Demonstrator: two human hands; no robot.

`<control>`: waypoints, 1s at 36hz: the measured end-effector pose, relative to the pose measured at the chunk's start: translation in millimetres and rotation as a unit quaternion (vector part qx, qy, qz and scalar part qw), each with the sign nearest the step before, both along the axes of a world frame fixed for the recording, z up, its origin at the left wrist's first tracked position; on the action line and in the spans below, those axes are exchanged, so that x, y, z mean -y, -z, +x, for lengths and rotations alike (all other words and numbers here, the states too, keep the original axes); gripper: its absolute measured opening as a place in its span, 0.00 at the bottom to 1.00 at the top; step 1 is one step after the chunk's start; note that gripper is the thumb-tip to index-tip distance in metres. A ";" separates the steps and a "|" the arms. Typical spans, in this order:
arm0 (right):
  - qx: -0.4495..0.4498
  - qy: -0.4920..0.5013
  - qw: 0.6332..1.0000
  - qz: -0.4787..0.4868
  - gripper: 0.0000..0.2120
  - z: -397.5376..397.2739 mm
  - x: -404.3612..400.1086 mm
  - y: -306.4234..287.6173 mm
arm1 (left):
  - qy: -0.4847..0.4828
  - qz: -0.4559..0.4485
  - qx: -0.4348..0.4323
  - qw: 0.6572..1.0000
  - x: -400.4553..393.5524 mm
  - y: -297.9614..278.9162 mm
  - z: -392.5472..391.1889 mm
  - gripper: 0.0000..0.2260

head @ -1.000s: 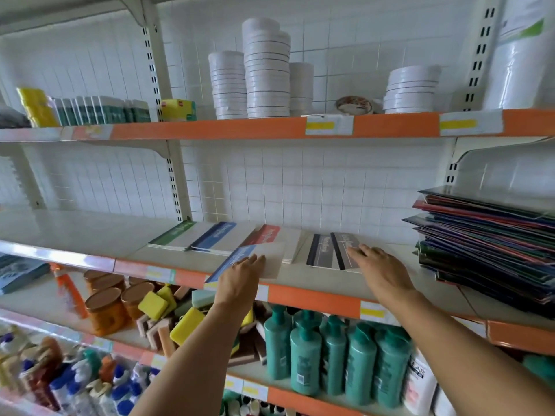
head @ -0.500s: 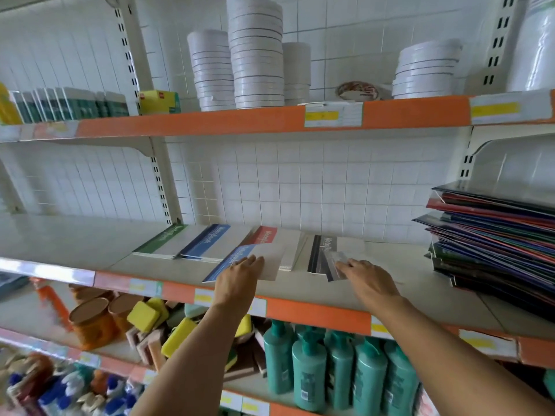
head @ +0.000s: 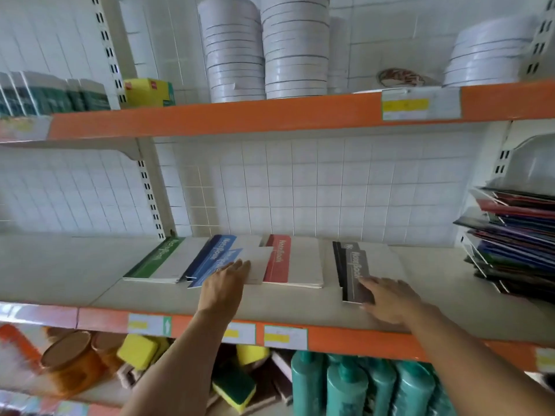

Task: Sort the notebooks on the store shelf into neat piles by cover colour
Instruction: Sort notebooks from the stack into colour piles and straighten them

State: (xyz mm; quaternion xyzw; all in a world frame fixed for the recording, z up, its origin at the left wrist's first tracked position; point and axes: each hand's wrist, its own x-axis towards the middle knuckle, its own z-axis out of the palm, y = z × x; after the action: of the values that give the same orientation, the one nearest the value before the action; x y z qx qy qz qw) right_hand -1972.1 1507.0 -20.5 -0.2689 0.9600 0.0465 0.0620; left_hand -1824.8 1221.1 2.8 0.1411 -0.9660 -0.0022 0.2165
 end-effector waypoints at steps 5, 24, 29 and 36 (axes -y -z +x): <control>-0.009 0.004 0.999 0.033 0.28 -4.9 8.8 -2.0 | 0.013 0.019 -0.016 1.000 20.2 5.7 -5.7 0.13; -0.100 0.012 0.995 0.006 0.28 -23.2 42.8 2.5 | 0.032 0.042 0.127 0.990 69.3 23.6 -26.7 0.20; -0.116 0.029 0.993 -0.007 0.25 -25.3 52.0 5.8 | 0.083 0.062 0.158 0.982 86.5 21.4 -29.5 0.32; -0.144 0.045 0.988 -0.026 0.23 -20.4 73.6 5.2 | 0.100 0.037 0.154 0.982 106.7 28.3 -44.8 0.59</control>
State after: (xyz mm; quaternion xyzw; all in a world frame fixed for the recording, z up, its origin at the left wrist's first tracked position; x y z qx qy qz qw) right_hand -1992.5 1433.4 -25.7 -0.2180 0.9709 0.0572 -0.0814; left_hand -1869.6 1114.5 -25.4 0.0501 -0.9963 -0.0383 0.0582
